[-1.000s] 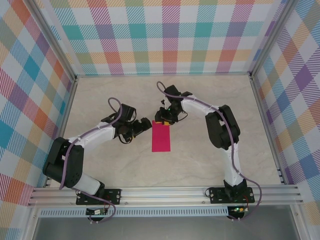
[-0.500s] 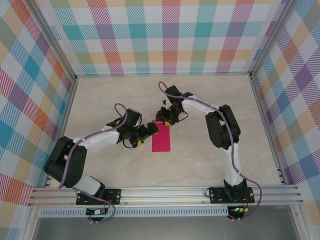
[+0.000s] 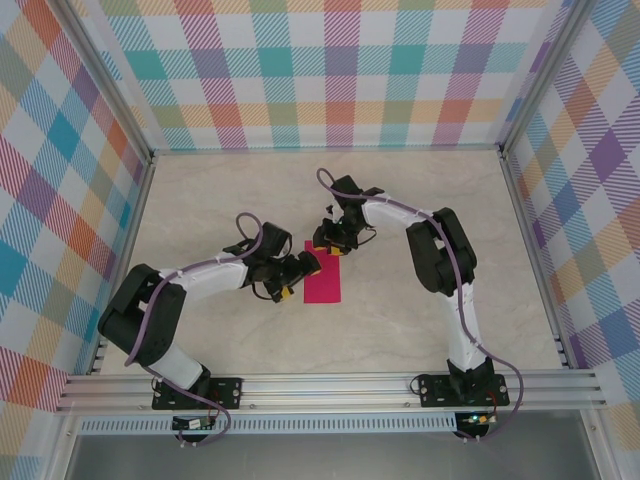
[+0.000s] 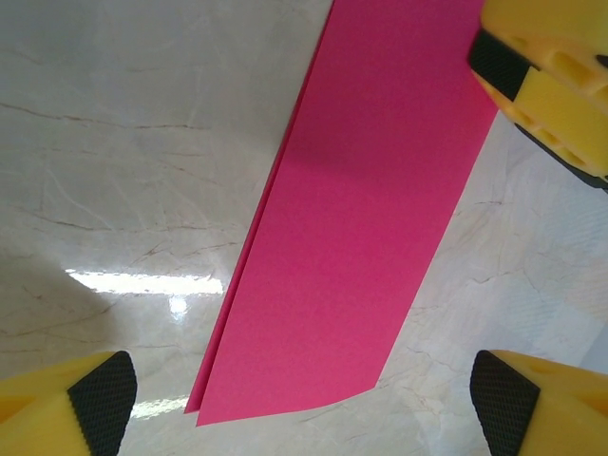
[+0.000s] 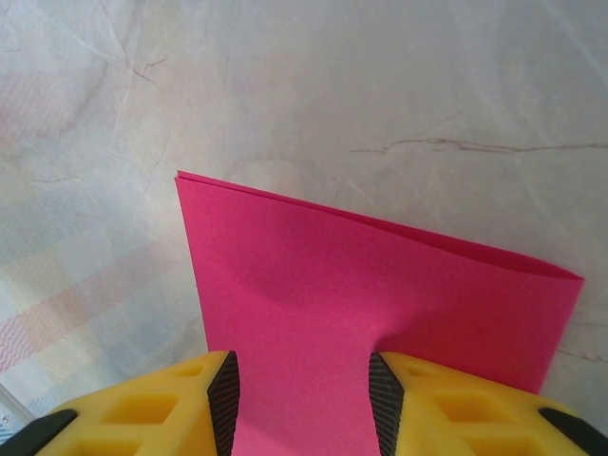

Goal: Fold a paper plane with a square sheet of paper (pick it up from the middle)
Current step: Fold the triangle a second time at the center of the table.

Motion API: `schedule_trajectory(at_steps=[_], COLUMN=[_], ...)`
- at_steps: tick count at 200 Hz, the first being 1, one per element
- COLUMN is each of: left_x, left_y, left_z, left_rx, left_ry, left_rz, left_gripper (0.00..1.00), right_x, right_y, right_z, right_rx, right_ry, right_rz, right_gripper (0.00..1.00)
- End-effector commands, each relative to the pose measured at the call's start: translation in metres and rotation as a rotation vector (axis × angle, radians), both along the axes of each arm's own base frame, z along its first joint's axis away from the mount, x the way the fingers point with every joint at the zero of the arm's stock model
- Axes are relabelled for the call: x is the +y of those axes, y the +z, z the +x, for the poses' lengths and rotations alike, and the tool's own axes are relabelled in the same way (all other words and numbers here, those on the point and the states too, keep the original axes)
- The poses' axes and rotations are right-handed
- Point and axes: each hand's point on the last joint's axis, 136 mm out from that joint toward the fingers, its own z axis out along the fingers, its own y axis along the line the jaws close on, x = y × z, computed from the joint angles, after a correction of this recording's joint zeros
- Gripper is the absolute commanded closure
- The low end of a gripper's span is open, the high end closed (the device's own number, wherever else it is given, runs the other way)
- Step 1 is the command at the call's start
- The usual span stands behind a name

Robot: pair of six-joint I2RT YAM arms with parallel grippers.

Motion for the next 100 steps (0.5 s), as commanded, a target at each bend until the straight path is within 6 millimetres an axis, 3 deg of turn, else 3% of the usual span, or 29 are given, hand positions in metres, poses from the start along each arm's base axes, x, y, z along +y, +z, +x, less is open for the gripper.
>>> schedule_trajectory(at_steps=[1, 37, 59, 100], left_x=[-0.01, -0.012, -0.008, -0.019], left_y=[0.0, -0.003, -0.005, -0.01], left_z=[-0.011, -0.02, -0.023, -0.029], left_rx=[0.045, 0.063, 0.054, 0.065], left_ry=[-0.028, -0.046, -0.035, -0.054], left_rz=[-0.023, 0.0, 0.03, 0.018], left_gripper=[0.11, 0.22, 0.23, 0.25], right_x=[-0.011, -0.012, -0.013, -0.017], right_y=[-0.024, -0.027, -0.029, -0.031], right_z=[-0.01, -0.012, -0.012, -0.011], right_rx=[0.066, 0.096, 0.112, 0.129], right_ry=[-0.003, -0.014, -0.019, -0.03], right_rz=[-0.028, 0.013, 0.035, 0.053], right_gripper=[0.56, 0.56, 0.56, 0.56])
